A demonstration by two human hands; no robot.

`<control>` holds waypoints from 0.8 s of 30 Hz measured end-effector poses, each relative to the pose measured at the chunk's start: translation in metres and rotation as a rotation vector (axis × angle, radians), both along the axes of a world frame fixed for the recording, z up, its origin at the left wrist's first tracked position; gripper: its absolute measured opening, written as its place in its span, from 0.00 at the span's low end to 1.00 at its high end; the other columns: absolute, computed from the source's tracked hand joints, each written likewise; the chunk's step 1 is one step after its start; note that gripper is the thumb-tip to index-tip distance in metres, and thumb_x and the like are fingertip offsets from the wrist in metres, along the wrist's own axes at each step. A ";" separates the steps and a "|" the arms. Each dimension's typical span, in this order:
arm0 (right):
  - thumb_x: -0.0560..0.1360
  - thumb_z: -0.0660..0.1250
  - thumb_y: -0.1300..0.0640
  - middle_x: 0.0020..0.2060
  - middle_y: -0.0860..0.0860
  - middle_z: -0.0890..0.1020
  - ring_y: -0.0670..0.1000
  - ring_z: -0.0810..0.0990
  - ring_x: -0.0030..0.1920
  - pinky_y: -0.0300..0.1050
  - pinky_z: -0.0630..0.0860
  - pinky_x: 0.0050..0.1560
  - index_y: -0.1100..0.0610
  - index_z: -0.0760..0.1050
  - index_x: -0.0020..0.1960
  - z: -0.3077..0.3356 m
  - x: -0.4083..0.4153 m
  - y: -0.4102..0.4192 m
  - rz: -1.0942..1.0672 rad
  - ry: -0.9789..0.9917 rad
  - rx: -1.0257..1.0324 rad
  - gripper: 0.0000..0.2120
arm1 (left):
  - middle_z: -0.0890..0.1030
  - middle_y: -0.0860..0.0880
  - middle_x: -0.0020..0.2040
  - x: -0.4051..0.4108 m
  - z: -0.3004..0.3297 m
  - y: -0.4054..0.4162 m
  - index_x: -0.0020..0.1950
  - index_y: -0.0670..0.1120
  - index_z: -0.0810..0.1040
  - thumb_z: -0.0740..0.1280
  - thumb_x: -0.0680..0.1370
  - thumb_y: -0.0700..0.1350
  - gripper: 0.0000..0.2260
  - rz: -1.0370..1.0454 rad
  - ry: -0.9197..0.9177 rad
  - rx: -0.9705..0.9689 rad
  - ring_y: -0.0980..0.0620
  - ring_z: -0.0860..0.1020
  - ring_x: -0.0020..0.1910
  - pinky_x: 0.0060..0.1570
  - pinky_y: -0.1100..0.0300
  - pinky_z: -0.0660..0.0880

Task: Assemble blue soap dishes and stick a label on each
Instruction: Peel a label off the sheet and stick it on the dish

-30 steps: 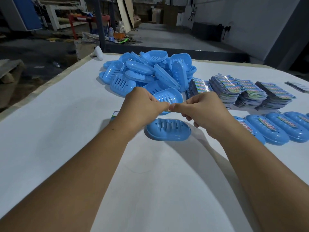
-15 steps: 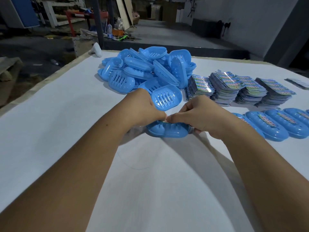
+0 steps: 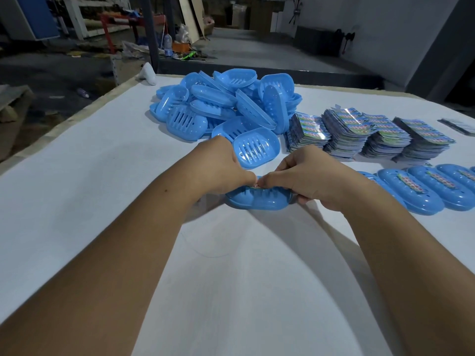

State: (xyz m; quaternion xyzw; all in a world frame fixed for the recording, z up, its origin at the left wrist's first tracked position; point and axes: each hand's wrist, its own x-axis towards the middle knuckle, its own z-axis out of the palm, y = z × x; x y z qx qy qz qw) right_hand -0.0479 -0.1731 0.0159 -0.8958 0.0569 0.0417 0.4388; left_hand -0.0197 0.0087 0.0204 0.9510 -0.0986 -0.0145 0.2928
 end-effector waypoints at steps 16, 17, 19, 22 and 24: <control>0.58 0.83 0.42 0.26 0.51 0.79 0.52 0.78 0.25 0.40 0.74 0.25 0.55 0.77 0.40 -0.001 -0.001 -0.005 0.022 -0.002 -0.006 0.23 | 0.83 0.51 0.32 -0.001 0.001 0.003 0.39 0.44 0.82 0.80 0.65 0.59 0.19 -0.001 -0.008 0.015 0.53 0.77 0.29 0.34 0.59 0.77; 0.59 0.83 0.42 0.25 0.51 0.79 0.52 0.77 0.25 0.39 0.71 0.23 0.55 0.77 0.40 -0.002 -0.001 -0.006 0.028 0.005 0.006 0.23 | 0.83 0.52 0.30 0.000 0.002 0.003 0.38 0.45 0.81 0.80 0.64 0.59 0.19 -0.004 0.007 0.008 0.53 0.78 0.29 0.35 0.59 0.78; 0.59 0.83 0.41 0.26 0.53 0.78 0.53 0.73 0.26 0.38 0.66 0.22 0.54 0.77 0.39 -0.002 -0.001 -0.008 0.044 0.031 0.032 0.23 | 0.83 0.52 0.29 0.001 0.002 0.004 0.37 0.46 0.81 0.81 0.64 0.59 0.18 -0.013 0.055 -0.021 0.53 0.79 0.27 0.35 0.58 0.80; 0.65 0.79 0.39 0.28 0.53 0.76 0.53 0.72 0.30 0.42 0.66 0.26 0.53 0.76 0.37 -0.002 -0.001 -0.014 0.027 -0.039 0.076 0.20 | 0.84 0.49 0.29 0.004 0.004 0.007 0.36 0.46 0.79 0.79 0.70 0.55 0.15 -0.013 0.122 -0.139 0.54 0.78 0.25 0.30 0.63 0.78; 0.68 0.79 0.42 0.32 0.49 0.77 0.50 0.73 0.33 0.45 0.71 0.34 0.51 0.78 0.41 -0.002 -0.001 -0.017 0.069 -0.167 0.075 0.16 | 0.85 0.48 0.31 0.006 0.006 0.009 0.36 0.47 0.78 0.75 0.74 0.53 0.13 0.028 0.082 -0.195 0.53 0.80 0.28 0.33 0.62 0.76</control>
